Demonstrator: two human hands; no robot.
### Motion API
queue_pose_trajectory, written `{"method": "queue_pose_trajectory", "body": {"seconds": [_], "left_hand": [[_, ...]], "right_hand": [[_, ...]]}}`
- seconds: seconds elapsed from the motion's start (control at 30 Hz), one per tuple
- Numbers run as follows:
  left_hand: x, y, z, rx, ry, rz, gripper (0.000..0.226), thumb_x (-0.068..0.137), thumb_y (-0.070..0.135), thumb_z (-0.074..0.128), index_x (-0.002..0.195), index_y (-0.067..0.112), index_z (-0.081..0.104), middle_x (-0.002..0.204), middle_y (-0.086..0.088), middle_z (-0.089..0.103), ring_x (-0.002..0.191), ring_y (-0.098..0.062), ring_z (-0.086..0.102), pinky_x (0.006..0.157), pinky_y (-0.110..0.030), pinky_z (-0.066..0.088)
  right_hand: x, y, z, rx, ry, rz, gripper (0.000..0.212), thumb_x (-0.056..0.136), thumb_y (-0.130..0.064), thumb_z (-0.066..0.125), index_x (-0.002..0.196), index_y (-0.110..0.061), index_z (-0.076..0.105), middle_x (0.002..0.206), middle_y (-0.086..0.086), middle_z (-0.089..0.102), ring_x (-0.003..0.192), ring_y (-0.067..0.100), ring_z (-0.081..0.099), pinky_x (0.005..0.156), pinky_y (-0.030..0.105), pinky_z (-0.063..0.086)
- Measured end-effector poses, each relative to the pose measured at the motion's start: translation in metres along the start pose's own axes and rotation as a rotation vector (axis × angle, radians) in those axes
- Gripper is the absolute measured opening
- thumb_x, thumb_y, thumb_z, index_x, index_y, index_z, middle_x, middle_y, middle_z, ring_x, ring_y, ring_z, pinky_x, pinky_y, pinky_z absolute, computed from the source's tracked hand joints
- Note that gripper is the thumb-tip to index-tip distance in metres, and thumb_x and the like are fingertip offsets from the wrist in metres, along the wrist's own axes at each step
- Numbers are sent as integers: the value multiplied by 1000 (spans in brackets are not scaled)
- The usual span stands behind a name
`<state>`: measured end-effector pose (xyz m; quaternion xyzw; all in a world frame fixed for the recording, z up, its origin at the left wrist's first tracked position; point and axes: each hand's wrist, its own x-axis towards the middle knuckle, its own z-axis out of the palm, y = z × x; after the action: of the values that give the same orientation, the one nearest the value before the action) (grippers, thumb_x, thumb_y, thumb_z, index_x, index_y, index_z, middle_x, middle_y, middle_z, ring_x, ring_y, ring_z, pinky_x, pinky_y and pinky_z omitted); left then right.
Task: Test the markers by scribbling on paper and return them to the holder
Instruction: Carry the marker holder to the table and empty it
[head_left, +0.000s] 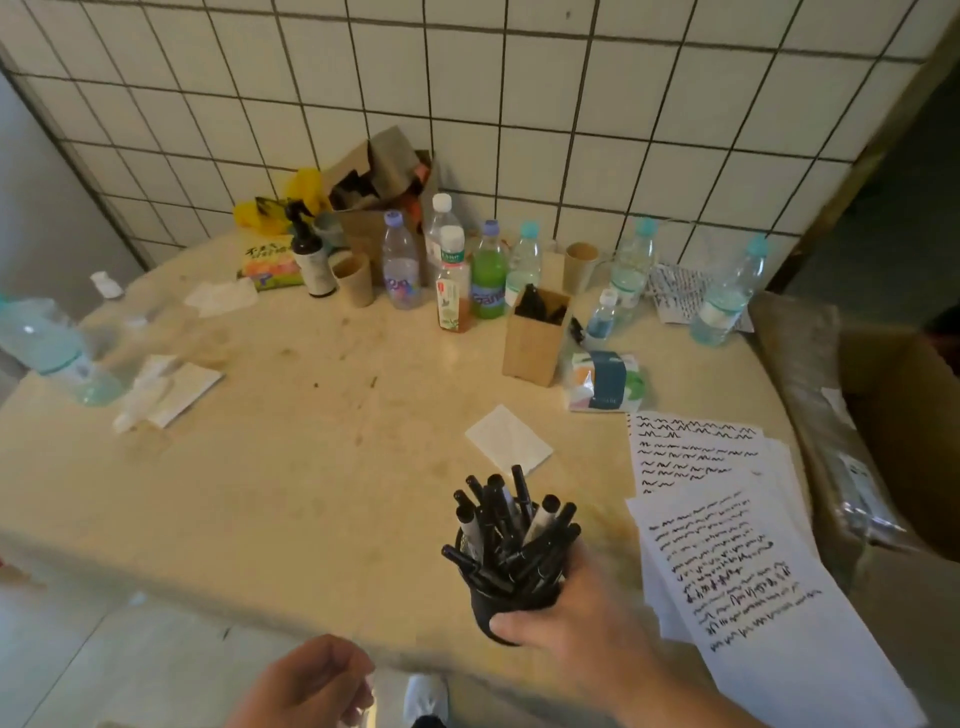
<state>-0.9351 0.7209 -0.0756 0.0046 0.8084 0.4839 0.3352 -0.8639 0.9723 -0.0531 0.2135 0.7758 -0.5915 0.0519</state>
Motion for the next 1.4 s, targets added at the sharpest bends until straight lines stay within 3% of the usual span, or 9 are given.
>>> {"method": "queue_pose_trajectory", "body": {"seconds": [0.17, 0.27, 0.33, 0.53, 0.6, 0.7, 0.83, 1.13, 1.4], "left_hand": [[81, 25, -33, 68, -105, 27, 17, 87, -4, 60, 76, 5, 68, 69, -15, 72, 58, -16, 64, 56, -18, 48], [114, 39, -40, 131, -188, 24, 15, 88, -2, 57, 82, 7, 68, 74, -11, 74, 62, -15, 65, 60, -21, 47], [129, 45, -37, 147, -205, 11, 15, 88, -2, 56, 83, 6, 67, 75, -11, 74, 62, -15, 65, 59, -20, 46], [133, 46, -28, 109, -213, -67, 27, 89, 2, 55, 74, 19, 69, 75, -10, 74, 65, -18, 65, 65, -26, 46], [126, 44, -27, 117, -193, -78, 28, 89, 4, 56, 73, 24, 69, 75, -9, 74, 66, -18, 66, 66, -25, 48], [116, 40, -29, 144, -140, -87, 22, 88, 2, 57, 77, 16, 69, 74, -8, 74, 67, -19, 68, 64, -21, 49], [111, 38, -42, 178, -94, -102, 27, 86, -3, 55, 75, 19, 68, 74, -6, 75, 66, -18, 68, 63, -20, 49], [142, 24, -105, 160, -120, -59, 38, 88, -1, 54, 71, 30, 67, 76, -6, 75, 67, -19, 68, 66, -27, 49], [213, 2, -199, 72, -213, -21, 32, 88, -7, 55, 71, 16, 69, 69, -10, 72, 59, -16, 62, 57, -20, 46]], "right_hand": [[59, -24, 1, 28, 87, 40, 65, 68, 21, 76, 116, -20, 59, 96, -26, 75, 95, -4, 70, 69, 7, 49], [95, -27, 1, -40, 144, 52, 70, 63, 1, 83, 118, -33, 58, 110, -8, 72, 97, -1, 67, 73, 9, 49], [117, -27, -2, -158, 164, 59, 73, 56, -11, 84, 115, -43, 56, 115, -9, 63, 94, -3, 62, 71, 2, 42], [163, -11, -12, -439, 32, 79, 77, 53, -23, 84, 122, -38, 55, 112, -14, 58, 95, 3, 60, 58, 5, 41], [172, -3, -10, -517, 0, 81, 79, 52, -28, 83, 124, -39, 52, 113, -15, 57, 98, 6, 58, 67, 8, 44], [187, 10, 2, -552, -39, 57, 89, 47, -32, 81, 130, -37, 48, 116, -11, 55, 107, 14, 57, 88, 33, 54], [202, 11, 20, -629, -83, 34, 89, 51, -35, 77, 133, -34, 44, 119, -5, 53, 111, 19, 52, 91, 42, 53], [237, -11, 69, -685, -55, 90, 92, 51, -38, 76, 135, -38, 39, 123, -8, 53, 113, 18, 52, 92, 44, 52], [285, -47, 122, -721, 53, 209, 100, 53, -31, 83, 143, -32, 39, 130, -5, 52, 120, 20, 52, 97, 42, 50]]}}
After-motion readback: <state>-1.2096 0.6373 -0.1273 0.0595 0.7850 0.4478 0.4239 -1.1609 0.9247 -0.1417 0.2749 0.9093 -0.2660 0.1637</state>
